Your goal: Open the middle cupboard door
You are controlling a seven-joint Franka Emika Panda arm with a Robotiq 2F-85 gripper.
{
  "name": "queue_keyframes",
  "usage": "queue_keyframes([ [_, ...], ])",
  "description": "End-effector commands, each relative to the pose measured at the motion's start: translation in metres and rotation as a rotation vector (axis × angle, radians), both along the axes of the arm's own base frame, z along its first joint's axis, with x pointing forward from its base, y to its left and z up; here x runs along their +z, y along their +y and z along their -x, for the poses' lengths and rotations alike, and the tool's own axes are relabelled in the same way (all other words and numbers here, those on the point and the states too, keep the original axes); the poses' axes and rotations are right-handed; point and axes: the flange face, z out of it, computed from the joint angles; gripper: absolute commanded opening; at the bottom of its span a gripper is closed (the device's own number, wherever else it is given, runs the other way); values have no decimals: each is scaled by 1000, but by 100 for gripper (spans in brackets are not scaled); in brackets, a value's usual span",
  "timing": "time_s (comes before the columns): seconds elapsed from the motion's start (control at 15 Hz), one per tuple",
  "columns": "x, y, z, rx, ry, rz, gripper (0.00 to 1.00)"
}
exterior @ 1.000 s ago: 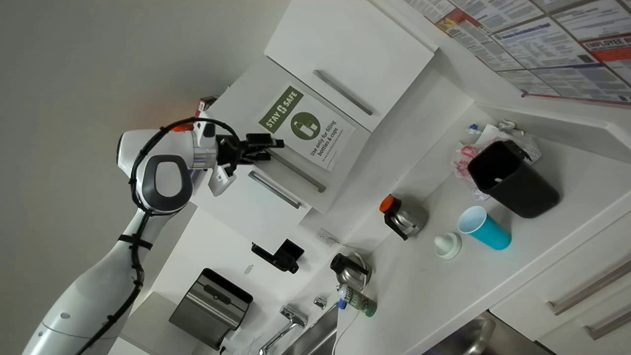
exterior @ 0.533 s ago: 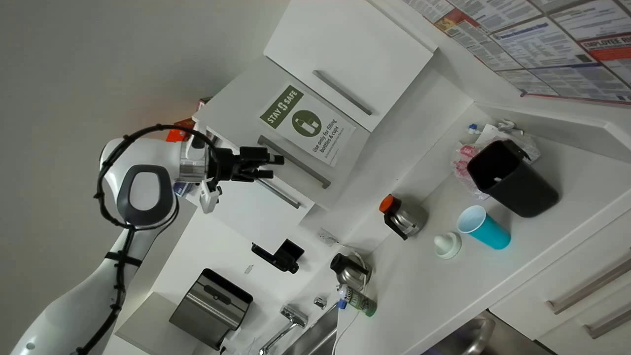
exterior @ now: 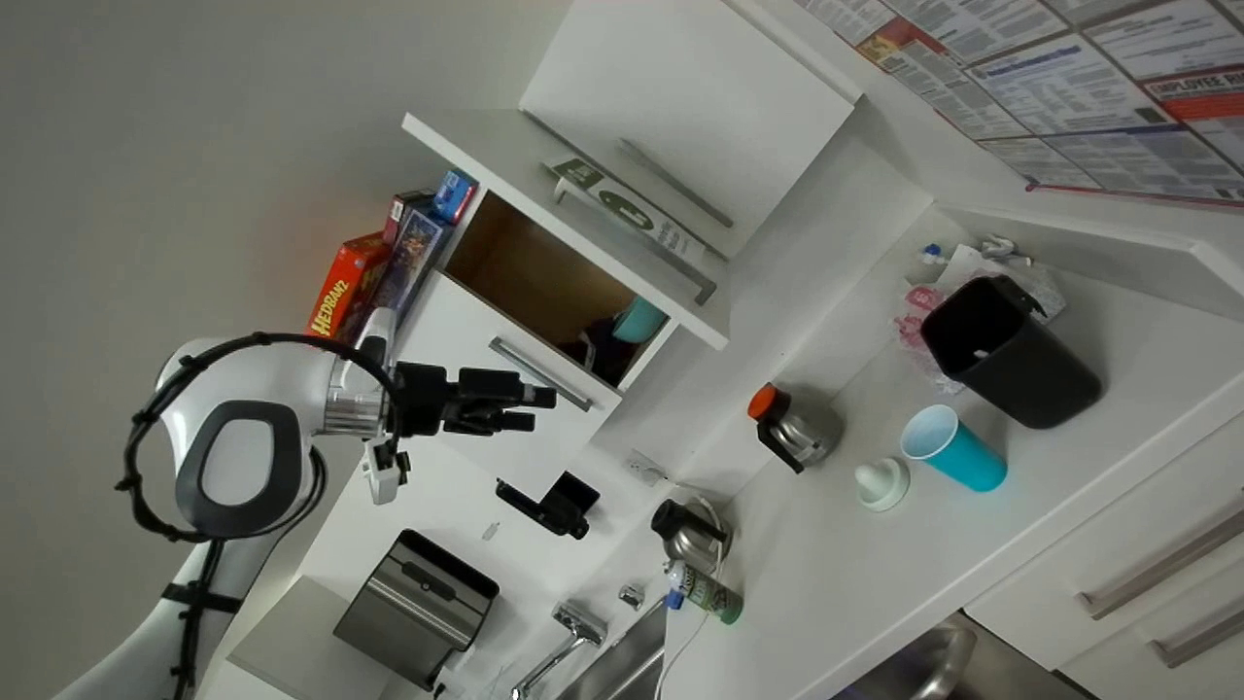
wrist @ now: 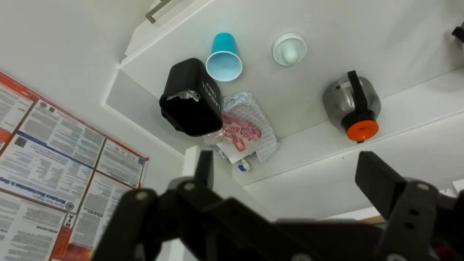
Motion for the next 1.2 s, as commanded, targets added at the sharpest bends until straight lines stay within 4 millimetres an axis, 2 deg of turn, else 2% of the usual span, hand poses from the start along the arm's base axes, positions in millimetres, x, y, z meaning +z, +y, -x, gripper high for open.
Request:
queue_keyframes([
  [0.0, -32, 28, 0, 14, 42, 77, 100],
  [0.27, -80, 58, -18, 28, 76, 131, 100],
  [0.53, -122, 73, -34, 33, 96, 118, 100],
  [0.8, -147, 73, -47, 41, 113, 87, 100],
  [1.13, -161, 76, -56, 49, 126, 74, 100],
])
